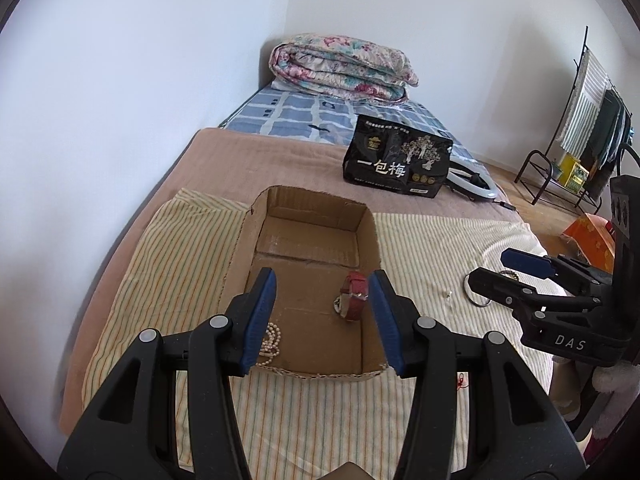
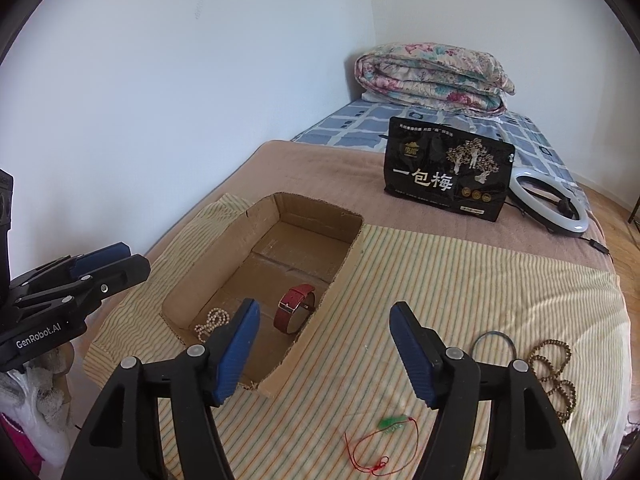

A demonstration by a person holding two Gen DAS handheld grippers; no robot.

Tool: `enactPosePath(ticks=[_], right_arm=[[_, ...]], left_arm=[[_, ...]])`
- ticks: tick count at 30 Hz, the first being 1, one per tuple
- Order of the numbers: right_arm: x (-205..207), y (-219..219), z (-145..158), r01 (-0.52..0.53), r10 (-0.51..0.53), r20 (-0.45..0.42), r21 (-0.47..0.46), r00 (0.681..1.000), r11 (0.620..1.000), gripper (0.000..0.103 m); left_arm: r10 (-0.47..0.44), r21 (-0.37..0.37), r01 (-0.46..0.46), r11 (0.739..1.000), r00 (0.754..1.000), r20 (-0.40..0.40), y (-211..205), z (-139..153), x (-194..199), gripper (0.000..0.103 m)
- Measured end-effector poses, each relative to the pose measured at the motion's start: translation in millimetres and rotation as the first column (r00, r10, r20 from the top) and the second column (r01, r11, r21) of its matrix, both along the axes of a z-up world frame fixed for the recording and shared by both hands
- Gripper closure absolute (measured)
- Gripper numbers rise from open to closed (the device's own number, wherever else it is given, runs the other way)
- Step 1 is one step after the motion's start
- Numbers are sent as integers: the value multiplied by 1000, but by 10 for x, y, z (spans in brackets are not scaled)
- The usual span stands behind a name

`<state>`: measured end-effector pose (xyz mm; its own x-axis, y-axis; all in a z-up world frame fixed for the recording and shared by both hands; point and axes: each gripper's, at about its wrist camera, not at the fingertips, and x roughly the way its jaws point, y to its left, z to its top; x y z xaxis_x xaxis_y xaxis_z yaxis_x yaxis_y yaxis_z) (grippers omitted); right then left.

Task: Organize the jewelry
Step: 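Withdraw both tools from the box toward the remaining jewelry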

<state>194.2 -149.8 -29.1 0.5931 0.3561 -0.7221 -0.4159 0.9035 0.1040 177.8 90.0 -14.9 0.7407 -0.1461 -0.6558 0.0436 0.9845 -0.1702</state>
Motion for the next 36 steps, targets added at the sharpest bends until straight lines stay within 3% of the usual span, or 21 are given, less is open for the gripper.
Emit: enactPosePath(ticks=[5,7,12,27,36], right_arm=[[-132,-207,102,25,-25,30,3,999,1000,18],[-184,-314,146,43,-43,42,1,998,999,11],[-326,-675,242,106,-106,67,0,992,994,0],[-669,-1828,153,277,-274,50,-57,960,959,0],[-809,-2117,-66,296,-296,12,-82,955,952,0]], left_arm=[[-35,10,34,999,999,23,-165,90,-83,54],[-56,6,56,998,998,23,-226,112,-110,41],[-91,14,91,996,995,39,-430,152,-173,37],[-227,30,227,973,974,-20,-1087,-76,-238,37],[-299,30,302,953,950,-91,-1428,-388,-156,37]])
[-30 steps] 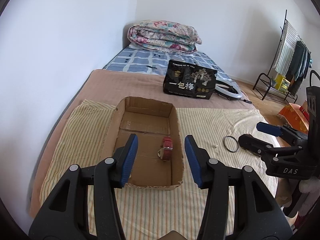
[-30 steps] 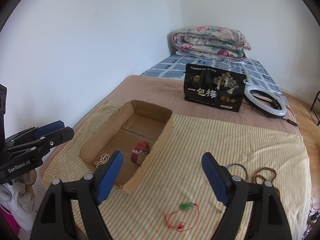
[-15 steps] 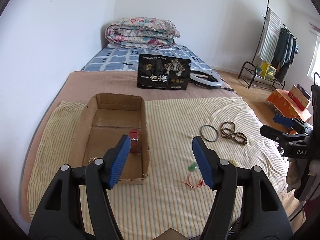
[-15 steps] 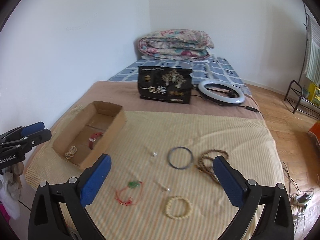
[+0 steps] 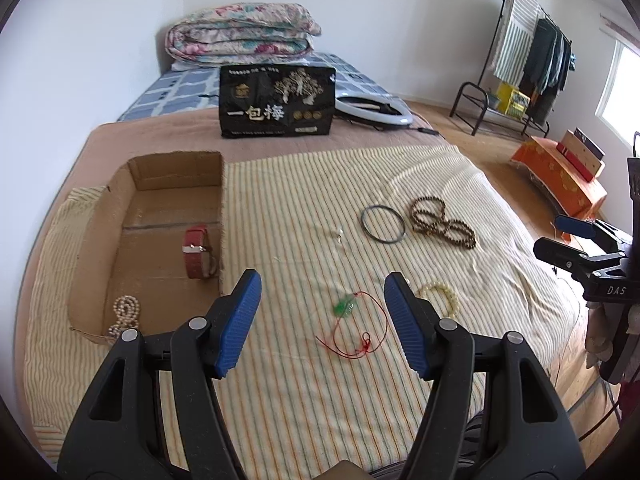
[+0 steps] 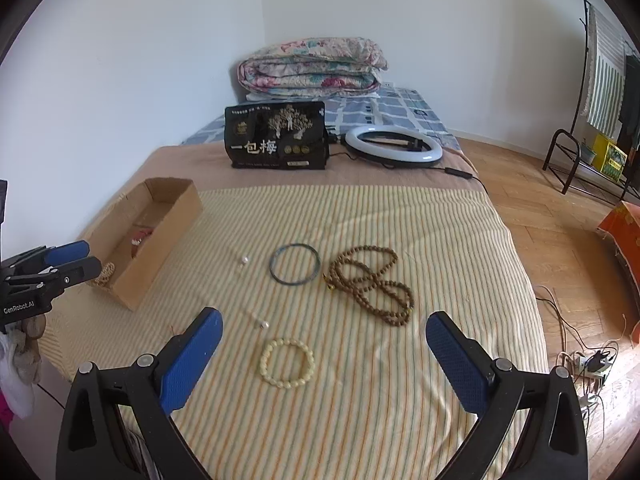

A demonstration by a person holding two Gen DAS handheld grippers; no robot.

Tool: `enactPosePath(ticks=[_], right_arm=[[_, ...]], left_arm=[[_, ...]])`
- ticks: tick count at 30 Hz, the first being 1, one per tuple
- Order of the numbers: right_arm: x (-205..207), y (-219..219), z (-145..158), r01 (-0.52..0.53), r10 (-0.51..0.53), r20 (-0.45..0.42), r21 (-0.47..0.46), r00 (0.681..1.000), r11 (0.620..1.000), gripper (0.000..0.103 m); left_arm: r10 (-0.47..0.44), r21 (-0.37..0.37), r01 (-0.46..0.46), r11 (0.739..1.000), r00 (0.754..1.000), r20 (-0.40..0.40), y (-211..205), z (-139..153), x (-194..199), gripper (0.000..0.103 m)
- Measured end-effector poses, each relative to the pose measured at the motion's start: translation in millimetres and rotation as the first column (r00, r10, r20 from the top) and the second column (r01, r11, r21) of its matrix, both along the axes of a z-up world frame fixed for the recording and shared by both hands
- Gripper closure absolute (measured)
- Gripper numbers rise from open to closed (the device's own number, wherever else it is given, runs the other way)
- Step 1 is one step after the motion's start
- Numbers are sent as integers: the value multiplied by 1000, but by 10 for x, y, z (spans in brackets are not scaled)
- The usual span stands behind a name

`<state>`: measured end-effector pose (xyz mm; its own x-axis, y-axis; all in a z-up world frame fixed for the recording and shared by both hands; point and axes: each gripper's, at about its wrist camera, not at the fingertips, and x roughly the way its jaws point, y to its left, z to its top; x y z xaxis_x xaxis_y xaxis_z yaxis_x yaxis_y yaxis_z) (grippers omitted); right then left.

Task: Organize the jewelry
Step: 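Withdraw both tools from the box toward the remaining jewelry, then grasp the green jade pendant with left tool while right tool grasps the cream bead bracelet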

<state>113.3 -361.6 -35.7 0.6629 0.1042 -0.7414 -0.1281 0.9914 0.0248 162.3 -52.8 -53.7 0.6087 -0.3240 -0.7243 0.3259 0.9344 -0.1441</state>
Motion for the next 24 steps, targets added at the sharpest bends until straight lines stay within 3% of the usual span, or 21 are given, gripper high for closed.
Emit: enactPosePath(ticks=[10,24], right_arm=[[2,-219,-363,33,-30,-83,43,996,999,4],[184,-183,-849,-3,22,-197,95,980,995,16]], left_arm=[[-55,10,56,998,994,-92,-268,-425,128,38],[-134,74,150,986,972,-192,-627,-944,368,59]])
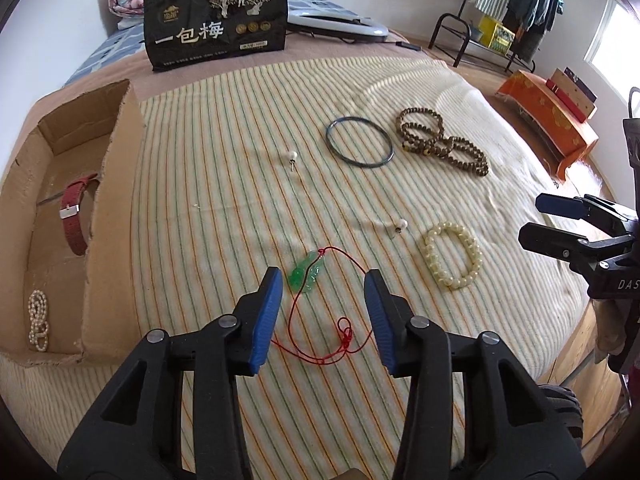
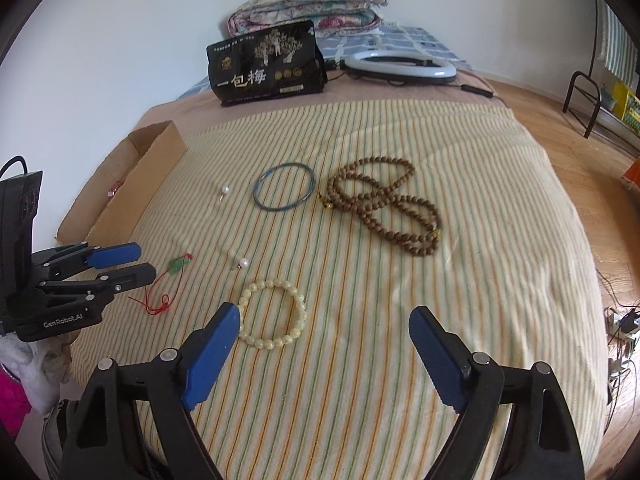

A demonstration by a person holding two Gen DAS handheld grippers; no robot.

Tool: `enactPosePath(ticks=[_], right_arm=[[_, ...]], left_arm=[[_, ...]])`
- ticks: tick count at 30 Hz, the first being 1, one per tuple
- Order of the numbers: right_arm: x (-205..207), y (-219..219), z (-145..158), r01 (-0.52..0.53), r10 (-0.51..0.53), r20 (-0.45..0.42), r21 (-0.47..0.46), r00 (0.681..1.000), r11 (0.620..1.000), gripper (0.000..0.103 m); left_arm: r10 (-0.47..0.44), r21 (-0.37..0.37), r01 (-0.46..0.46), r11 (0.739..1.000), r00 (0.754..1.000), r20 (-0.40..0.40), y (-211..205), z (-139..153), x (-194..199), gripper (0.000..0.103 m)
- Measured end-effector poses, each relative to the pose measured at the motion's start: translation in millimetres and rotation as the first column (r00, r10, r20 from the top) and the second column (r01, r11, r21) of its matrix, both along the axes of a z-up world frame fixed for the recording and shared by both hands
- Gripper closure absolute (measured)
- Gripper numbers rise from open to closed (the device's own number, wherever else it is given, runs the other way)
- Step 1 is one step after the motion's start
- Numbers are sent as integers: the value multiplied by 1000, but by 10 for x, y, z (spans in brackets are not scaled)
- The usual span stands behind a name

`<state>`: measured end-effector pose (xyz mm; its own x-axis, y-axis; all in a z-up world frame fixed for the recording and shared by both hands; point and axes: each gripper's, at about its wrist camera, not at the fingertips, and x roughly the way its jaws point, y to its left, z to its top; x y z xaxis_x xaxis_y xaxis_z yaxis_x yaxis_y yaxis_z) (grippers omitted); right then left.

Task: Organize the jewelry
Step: 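Grasp the green jade pendant with left tool while right tool grasps the cream bead bracelet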

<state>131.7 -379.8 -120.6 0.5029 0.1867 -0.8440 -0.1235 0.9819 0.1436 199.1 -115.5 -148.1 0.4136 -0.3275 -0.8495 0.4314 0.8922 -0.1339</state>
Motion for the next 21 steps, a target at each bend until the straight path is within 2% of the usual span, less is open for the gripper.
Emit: enactPosePath(ticks=[5,7,10,12,15,17,19,21], right_arm=[[84,18,-174,1,0,-40,29,999,1000,25],[115,28,-227,2,0,-52,36,999,999,27],[157,43,-292,2,1,-70,42,998,999,35],[181,57,-333,0,4,-83,50,997,999,37],[204,79,-370,-7,12,-91,49,996,999,39],[217,106,-394,-15,19,-98,45,995,999,43],[229,134,-421,-24,28,-106,42,994,999,49],[241,170,-464,-33,37,-118,35,992,999,54]], left_arm=[[-6,21,6,1000,1000,-10,-15,-106,87,61],[-8,30,8,1000,1000,-16,-24,-151,125,68],[-17,36,18,999,1000,-19,-42,-208,161,69],[-25,40,26,999,999,-21,-60,-237,170,69],[-30,56,32,998,999,-23,-92,-294,184,74],[-31,54,32,998,999,-21,-98,-315,195,75],[-31,57,32,998,999,-17,-108,-330,200,82],[-29,55,30,998,999,-17,-110,-344,211,84]])
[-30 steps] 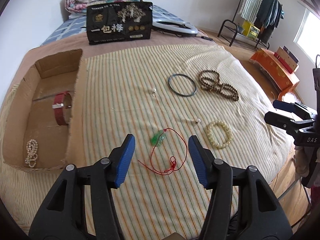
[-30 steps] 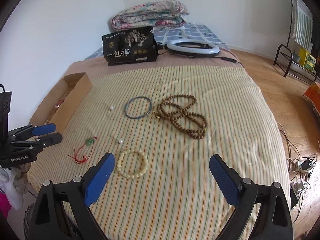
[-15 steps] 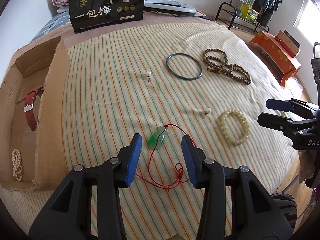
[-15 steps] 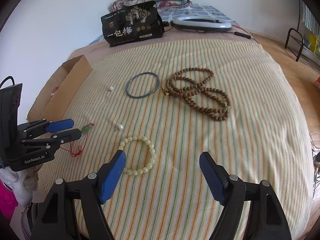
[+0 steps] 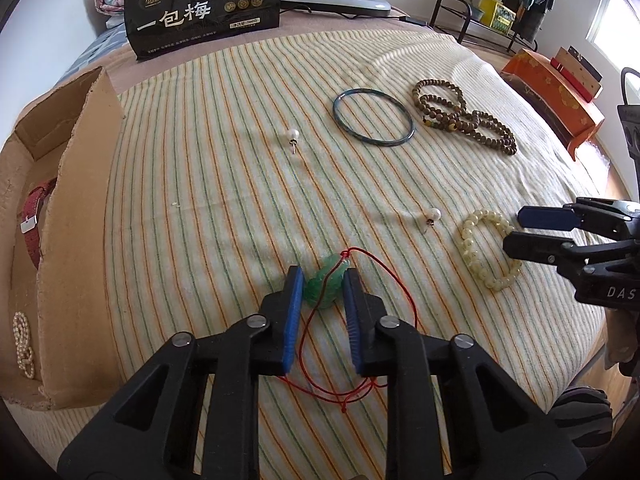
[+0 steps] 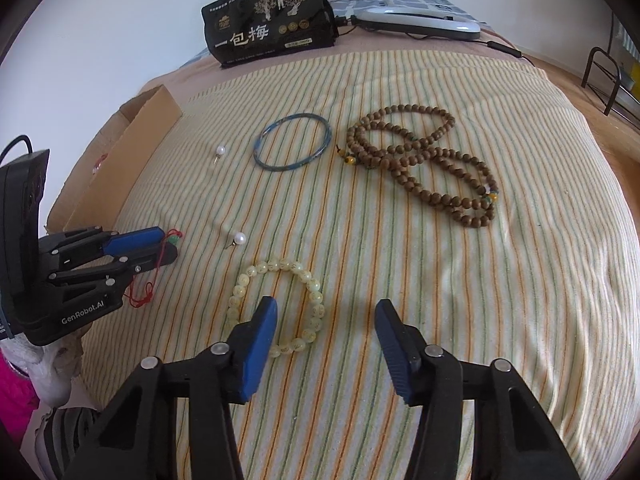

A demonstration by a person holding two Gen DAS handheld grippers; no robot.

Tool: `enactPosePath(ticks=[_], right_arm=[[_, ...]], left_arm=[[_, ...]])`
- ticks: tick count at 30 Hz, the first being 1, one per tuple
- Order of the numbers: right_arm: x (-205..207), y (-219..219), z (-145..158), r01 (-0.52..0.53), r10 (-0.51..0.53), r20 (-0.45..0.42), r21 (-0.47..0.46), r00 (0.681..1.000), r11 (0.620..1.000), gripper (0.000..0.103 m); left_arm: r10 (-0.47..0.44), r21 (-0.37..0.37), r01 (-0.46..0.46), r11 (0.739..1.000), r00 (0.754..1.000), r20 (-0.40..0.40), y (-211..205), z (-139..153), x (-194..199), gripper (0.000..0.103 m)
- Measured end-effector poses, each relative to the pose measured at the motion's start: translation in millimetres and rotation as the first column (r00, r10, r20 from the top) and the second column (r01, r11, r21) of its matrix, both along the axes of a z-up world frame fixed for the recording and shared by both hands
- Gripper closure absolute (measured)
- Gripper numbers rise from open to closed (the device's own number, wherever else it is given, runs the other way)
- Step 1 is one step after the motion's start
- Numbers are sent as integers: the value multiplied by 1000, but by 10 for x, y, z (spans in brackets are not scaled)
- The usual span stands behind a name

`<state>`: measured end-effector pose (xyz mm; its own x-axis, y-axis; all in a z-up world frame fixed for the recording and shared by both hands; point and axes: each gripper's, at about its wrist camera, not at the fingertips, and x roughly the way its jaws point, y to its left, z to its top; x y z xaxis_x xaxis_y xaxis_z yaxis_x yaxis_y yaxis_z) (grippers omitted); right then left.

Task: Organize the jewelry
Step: 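Grasp the green jade pendant with left tool while right tool grasps the cream bead bracelet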

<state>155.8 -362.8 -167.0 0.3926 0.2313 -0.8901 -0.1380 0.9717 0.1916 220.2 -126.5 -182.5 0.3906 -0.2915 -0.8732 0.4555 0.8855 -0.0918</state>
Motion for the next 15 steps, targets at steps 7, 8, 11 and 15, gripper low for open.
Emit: enactPosePath(ticks=[7,8,11,15], right_arm=[[23,87,-62,-16,16,-2,-69,1000,997,80],[26,78,-62,-11,11,-2,-68,1000,998,83],[34,32,-64,10,-10,-2,-36,1000,999,96],[5,33,-52,25,-25,7,-28,1000,999,97]], left_arm=[[10,-15,-10,1000,1000,3,11,-9,9,84],[11,-16,-11,1000,1000,3,12,-8,9,84],[19,-22,-19,1000,1000,5,23,-3,-2,85],[26,-30,-26,999,1000,7,46,33,-22,85]])
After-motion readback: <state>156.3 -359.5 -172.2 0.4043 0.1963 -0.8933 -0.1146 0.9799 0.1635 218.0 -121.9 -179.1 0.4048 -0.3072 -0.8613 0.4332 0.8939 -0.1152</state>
